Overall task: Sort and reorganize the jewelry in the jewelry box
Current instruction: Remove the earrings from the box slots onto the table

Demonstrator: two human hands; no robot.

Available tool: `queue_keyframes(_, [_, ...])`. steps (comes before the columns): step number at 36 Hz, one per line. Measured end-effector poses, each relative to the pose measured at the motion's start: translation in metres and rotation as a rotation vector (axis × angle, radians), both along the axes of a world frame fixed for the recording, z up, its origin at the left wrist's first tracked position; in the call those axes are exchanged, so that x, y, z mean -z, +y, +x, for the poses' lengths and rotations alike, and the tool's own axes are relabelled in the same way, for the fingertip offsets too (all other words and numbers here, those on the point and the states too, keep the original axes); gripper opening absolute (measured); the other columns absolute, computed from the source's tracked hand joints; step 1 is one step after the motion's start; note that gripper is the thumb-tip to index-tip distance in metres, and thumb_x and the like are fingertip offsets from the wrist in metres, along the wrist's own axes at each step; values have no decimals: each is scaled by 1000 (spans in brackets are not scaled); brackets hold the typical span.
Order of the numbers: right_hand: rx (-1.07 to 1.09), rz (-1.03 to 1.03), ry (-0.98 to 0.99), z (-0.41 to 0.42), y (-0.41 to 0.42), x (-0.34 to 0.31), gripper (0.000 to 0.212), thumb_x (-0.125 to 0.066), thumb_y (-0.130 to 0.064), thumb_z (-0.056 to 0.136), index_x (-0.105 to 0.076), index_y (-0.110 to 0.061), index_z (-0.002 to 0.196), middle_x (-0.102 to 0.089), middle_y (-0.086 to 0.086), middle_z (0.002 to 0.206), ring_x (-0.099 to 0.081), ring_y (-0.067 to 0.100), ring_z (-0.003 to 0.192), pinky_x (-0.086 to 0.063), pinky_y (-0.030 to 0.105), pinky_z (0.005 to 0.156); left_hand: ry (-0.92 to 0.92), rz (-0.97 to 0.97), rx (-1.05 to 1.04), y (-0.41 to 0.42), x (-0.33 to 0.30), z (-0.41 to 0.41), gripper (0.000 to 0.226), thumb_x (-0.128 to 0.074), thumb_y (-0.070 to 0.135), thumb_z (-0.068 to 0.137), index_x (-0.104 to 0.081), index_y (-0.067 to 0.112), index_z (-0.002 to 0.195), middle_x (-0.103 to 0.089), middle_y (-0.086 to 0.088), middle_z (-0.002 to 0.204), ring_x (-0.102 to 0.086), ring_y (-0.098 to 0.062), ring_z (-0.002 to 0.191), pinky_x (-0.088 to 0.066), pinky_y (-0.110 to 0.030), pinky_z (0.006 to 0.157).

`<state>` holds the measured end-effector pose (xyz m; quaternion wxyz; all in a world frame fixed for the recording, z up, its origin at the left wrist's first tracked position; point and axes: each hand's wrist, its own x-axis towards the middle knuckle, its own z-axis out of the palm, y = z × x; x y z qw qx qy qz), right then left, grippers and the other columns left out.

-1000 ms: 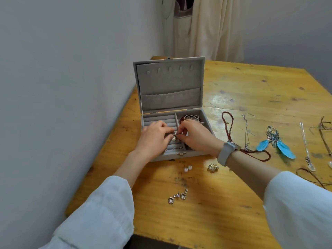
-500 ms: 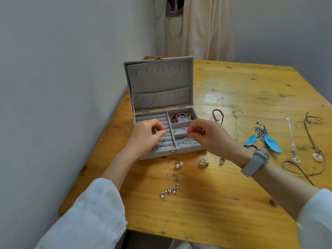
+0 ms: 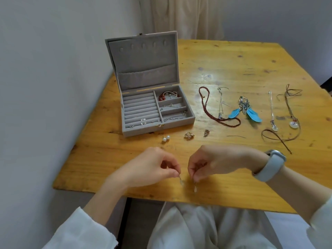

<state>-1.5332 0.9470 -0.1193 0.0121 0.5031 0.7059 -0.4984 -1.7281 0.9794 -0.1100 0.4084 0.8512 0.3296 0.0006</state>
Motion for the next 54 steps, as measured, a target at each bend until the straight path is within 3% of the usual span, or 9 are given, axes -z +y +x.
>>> queue_keyframes(9, [251, 258, -19, -3, 5, 16, 7, -60, -16, 86, -67, -17, 86, -61, -5, 84, -48, 5, 70, -39, 17, 63, 60, 258, -138, 9, 21, 14, 7, -64, 31, 84, -70, 30, 88, -50, 21, 79, -42, 5, 70, -32, -19, 69])
queue_keyframes(12, [310, 349, -43, -4, 7, 24, 7, -61, -18, 86, -68, -19, 86, -57, -9, 81, -48, 3, 70, -36, 16, 61, 50, 256, -187, 11, 24, 18, 7, -65, 31, 83, -70, 28, 88, -46, 19, 81, -44, -3, 92, -39, -36, 94])
queue_keyframes(15, [356, 416, -59, -5, 8, 30, 7, -61, -20, 85, -69, -20, 87, -56, -7, 85, -48, 5, 74, -39, 19, 65, 63, 255, -220, 13, 25, 21, 8, -65, 30, 83, -69, 27, 90, -50, 14, 91, -45, -12, 114, -34, -46, 102])
queue_keyframes(21, [427, 518, -70, -8, 9, 36, 7, -63, -20, 84, -69, -21, 88, -52, -9, 83, -46, 4, 72, -36, 19, 64, 47, 283, -255, 17, 35, 25, 12, -65, 31, 83, -71, 28, 93, -56, 9, 99, -42, -12, 118, -30, -43, 104])
queue_keyframes(26, [465, 581, -66, -8, 7, 42, 8, -64, -21, 83, -70, -21, 88, -55, -5, 85, -47, 10, 78, -40, 25, 70, 45, 359, -277, 19, 43, 28, 14, -62, 36, 85, -68, 32, 96, -55, 12, 93, -45, -9, 102, -31, -37, 98])
queue_keyframes(38, [479, 678, 64, -15, 32, 21, 15, -57, -13, 88, -68, -14, 99, -60, -6, 85, -46, -2, 71, -37, 7, 66, -177, 532, -542, 47, 34, -6, 12, -63, 22, 85, -69, 22, 95, -53, 11, 93, -48, -9, 97, -41, -37, 92])
queue_keyframes(43, [440, 782, 42, -35, 73, 14, 20, -53, -15, 91, -67, -15, 104, -59, -2, 90, -46, 7, 80, -37, 20, 74, -75, 681, -692, 70, 35, -29, 15, -62, 21, 86, -69, 19, 99, -55, 3, 102, -43, -13, 102, -33, -28, 85])
queue_keyframes(49, [291, 874, -129, -67, 116, 23, 28, -46, -19, 94, -61, -19, 118, -56, 5, 102, -46, 21, 98, -42, 34, 82, -1, 661, -742, 92, 47, -41, 22, -63, 21, 85, -67, 17, 107, -53, -6, 118, -39, -22, 115, -38, -38, 96])
queue_keyframes(54, [176, 929, -247, -71, 123, 32, 28, -44, -26, 95, -63, -26, 114, -55, 1, 101, -41, 20, 98, -31, 31, 80, -7, 688, -698, 95, 50, -43, 23, -61, 21, 86, -67, 20, 109, -52, -2, 120, -37, -19, 118, -32, -34, 96])
